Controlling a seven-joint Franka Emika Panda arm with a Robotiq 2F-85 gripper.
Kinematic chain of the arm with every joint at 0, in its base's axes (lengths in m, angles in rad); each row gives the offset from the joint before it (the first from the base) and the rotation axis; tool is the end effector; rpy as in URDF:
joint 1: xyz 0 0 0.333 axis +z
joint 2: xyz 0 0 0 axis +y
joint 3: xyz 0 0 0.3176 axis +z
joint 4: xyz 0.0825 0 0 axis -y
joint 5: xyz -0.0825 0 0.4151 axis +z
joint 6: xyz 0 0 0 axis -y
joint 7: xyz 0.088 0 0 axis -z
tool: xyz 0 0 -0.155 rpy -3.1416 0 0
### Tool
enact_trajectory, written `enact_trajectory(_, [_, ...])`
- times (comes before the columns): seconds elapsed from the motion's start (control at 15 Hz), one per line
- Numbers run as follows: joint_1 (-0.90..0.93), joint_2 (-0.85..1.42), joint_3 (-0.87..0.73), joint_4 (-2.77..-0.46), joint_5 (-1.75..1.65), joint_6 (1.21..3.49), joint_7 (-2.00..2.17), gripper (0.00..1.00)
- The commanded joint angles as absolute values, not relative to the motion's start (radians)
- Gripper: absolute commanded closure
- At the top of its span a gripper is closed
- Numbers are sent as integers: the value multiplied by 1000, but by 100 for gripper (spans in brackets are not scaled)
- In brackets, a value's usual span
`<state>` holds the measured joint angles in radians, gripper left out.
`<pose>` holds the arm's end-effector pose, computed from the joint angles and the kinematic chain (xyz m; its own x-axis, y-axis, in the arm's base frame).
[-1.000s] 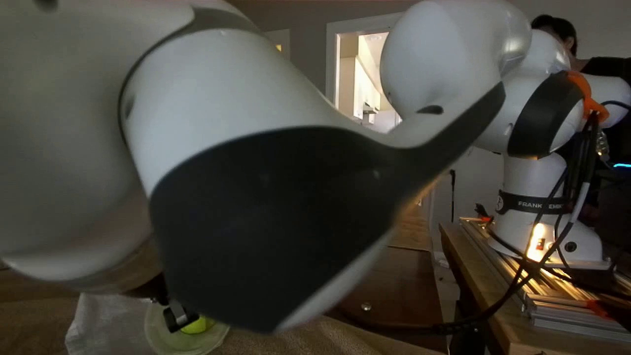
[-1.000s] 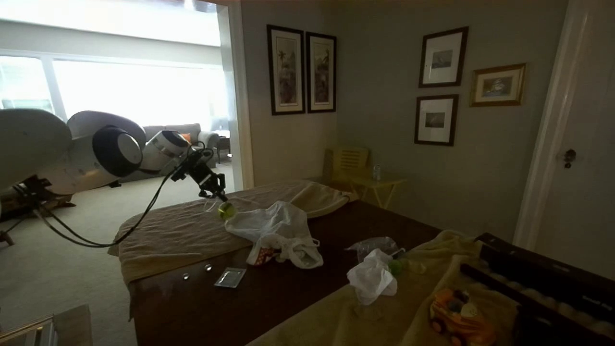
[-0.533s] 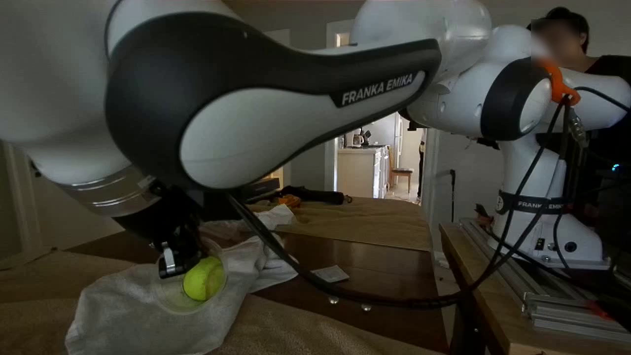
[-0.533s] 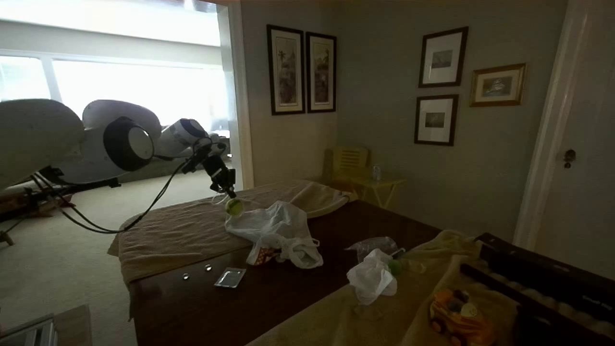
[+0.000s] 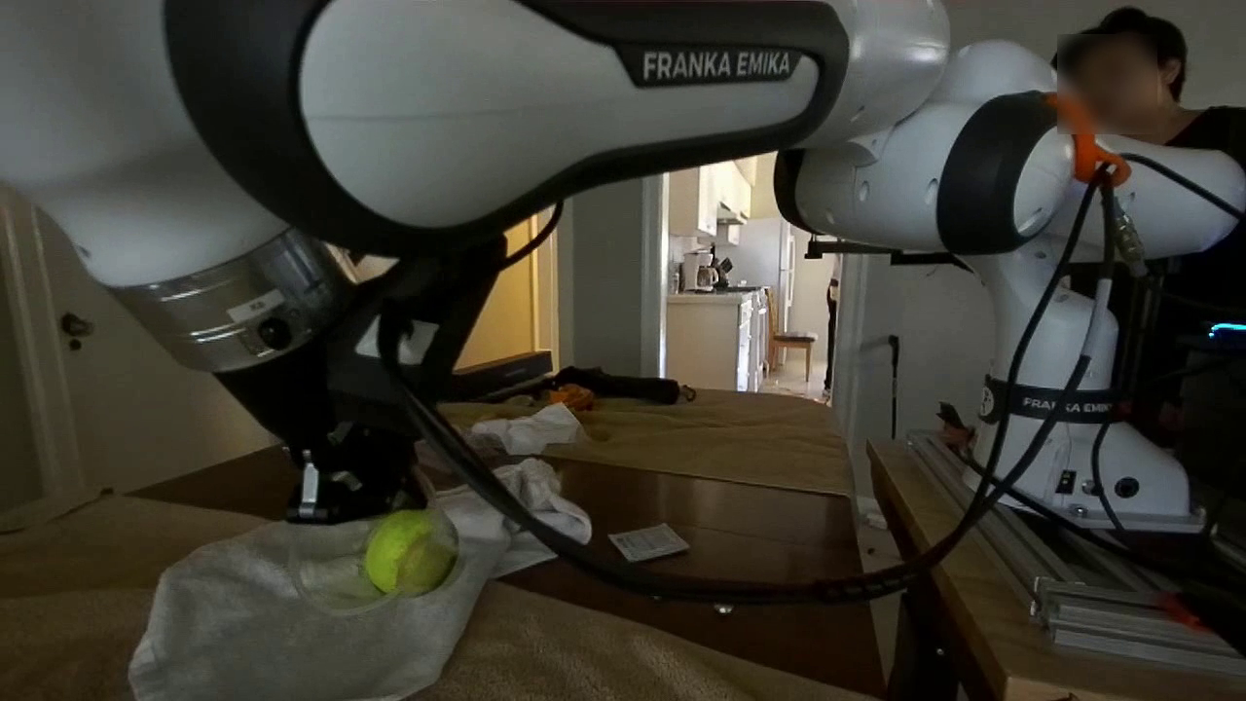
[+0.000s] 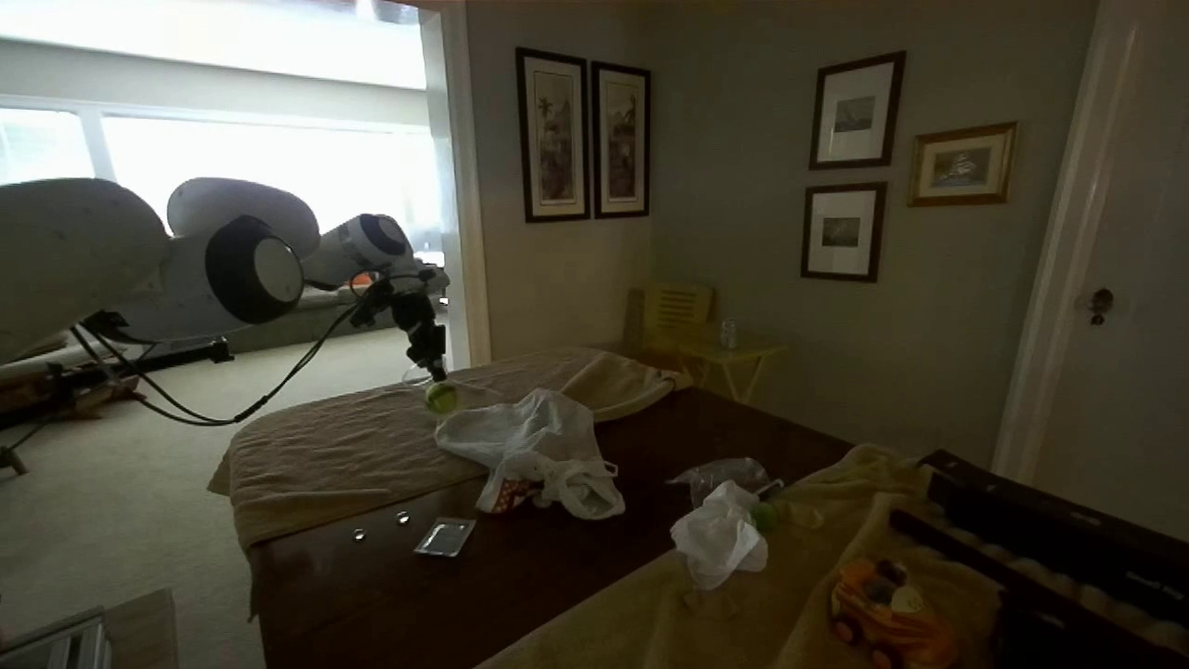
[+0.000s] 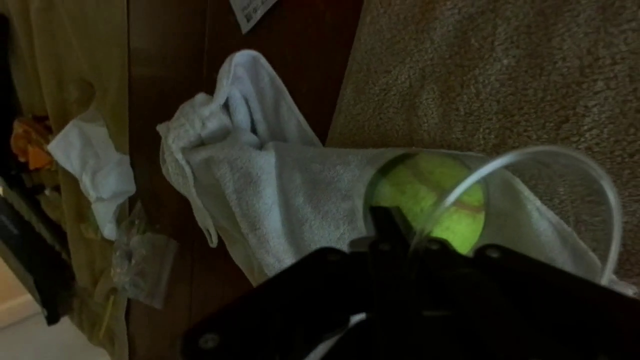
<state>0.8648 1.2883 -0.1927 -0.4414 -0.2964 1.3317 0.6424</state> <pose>0.5877 0.5090 0.2040 0.9934 0.1147 -0.0078 0.0980 -0.8088 0.5799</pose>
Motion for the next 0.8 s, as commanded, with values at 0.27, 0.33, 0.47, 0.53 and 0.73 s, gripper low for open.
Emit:
enact_trajectory(0.27, [879,1225,-165,-441,-279,1218,856,99])
enact_trajectory(0.33, [892,1220,-168,-441,-297,1233,811,99])
enact_trajectory(0.47, [928,1228,-167,-441,-325,1261,687,99])
enact_trajectory(0.53, [949,1230,-175,-441,-339,1277,653,99])
enact_trajectory(0.73, [995,1226,-197,-441,-382,1321,542,99])
